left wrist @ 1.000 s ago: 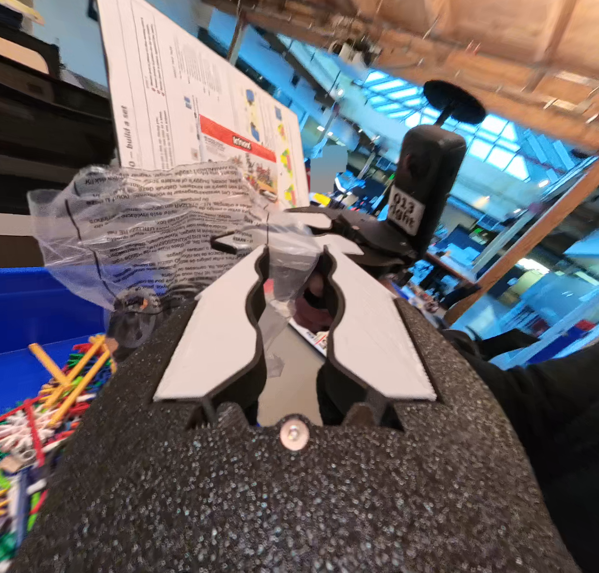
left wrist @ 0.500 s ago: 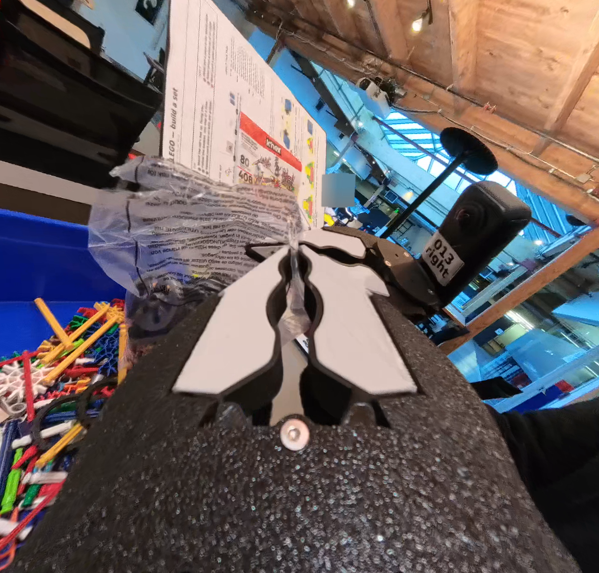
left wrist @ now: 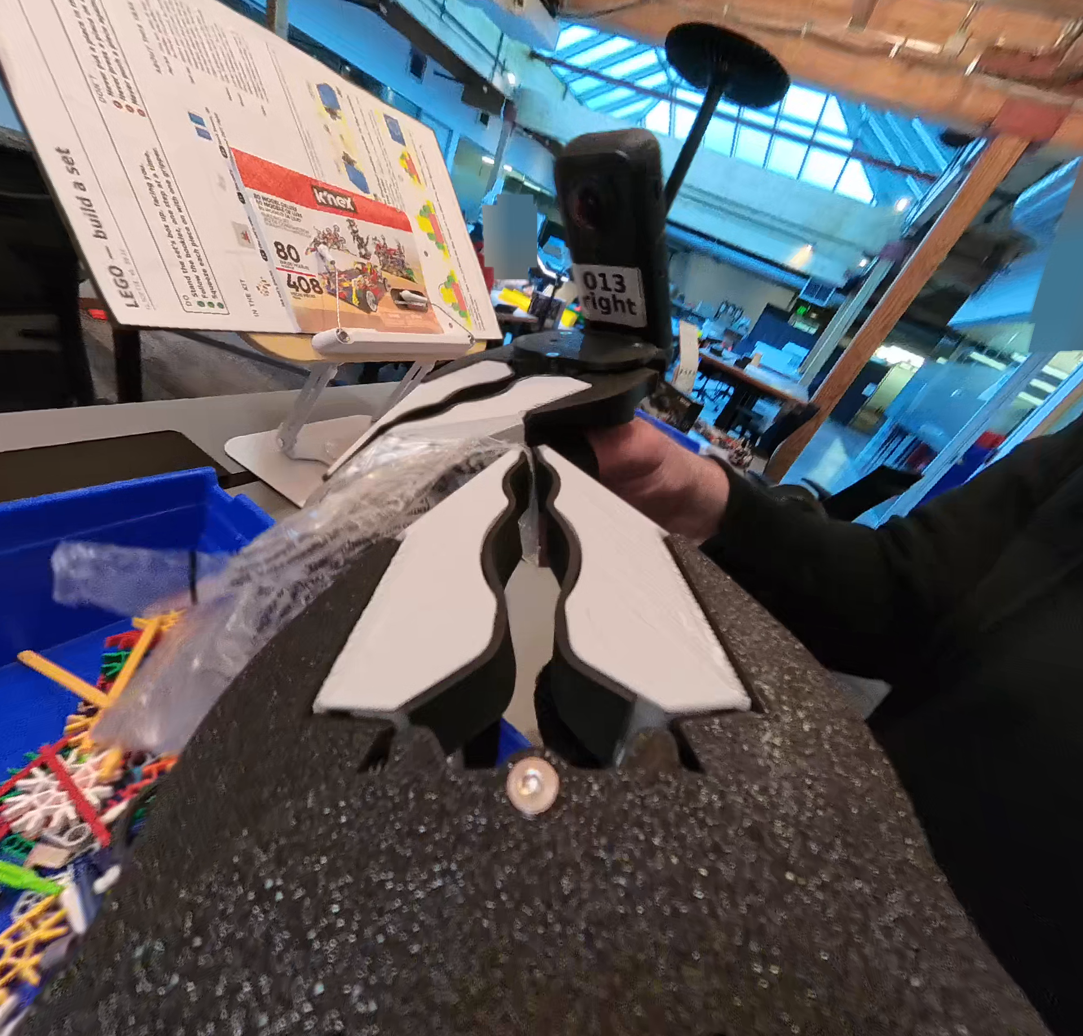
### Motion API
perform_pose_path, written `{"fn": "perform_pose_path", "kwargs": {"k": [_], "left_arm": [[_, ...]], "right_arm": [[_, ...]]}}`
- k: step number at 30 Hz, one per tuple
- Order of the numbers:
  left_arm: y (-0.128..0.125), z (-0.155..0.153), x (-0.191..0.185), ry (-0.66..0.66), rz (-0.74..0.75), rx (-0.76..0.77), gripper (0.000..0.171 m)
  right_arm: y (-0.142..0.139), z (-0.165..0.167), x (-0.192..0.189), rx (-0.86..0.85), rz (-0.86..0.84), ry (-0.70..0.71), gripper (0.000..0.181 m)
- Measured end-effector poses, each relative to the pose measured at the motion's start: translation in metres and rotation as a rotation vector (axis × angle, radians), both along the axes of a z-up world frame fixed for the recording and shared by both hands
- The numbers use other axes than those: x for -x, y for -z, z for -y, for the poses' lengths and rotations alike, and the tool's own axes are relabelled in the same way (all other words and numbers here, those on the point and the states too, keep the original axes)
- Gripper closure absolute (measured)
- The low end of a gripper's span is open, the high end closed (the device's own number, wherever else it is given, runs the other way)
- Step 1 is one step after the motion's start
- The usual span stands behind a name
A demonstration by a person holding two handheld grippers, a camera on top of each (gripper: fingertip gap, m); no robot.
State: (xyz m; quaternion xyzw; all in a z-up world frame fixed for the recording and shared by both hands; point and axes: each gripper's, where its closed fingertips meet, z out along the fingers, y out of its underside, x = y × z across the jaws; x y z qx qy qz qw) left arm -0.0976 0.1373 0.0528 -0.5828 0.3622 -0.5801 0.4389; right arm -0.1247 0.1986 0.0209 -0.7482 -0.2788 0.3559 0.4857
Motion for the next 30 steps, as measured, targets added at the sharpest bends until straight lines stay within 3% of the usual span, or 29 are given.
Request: {"fn": "perform_pose_path", "kwargs": {"k": [8,13,16,20,30], "left_arm": [[0.02,-0.01,0.0,-0.075,-0.161,-0.092,0.171],[0.014,-0.021,0.017,-0.095,-0.119,-0.069,0.171],[0.002,-0.018,0.03,-0.032,-0.058,-0.053,0.171],[-0.002,-0.025,0.044,-0.04,-0.067,-0.074,0.171],[-0.03,-0.007,0.049,0.103,0.11,-0.053,0.171]], "right_arm": [[0.022,-0.016,0.005,0.137,-0.042,0.012,0.181],[0.016,-0.019,0.009,0.089,-0.04,-0.012,0.181],[0.003,-0.006,0.009,0.084,-0.085,-0.104,0.172],[-0.014,0.008,0.0,0.044,-0.128,-0.182,0.173],[-0.022,0.04,0.013,-0.055,-0.055,-0.313,0.168]]}}
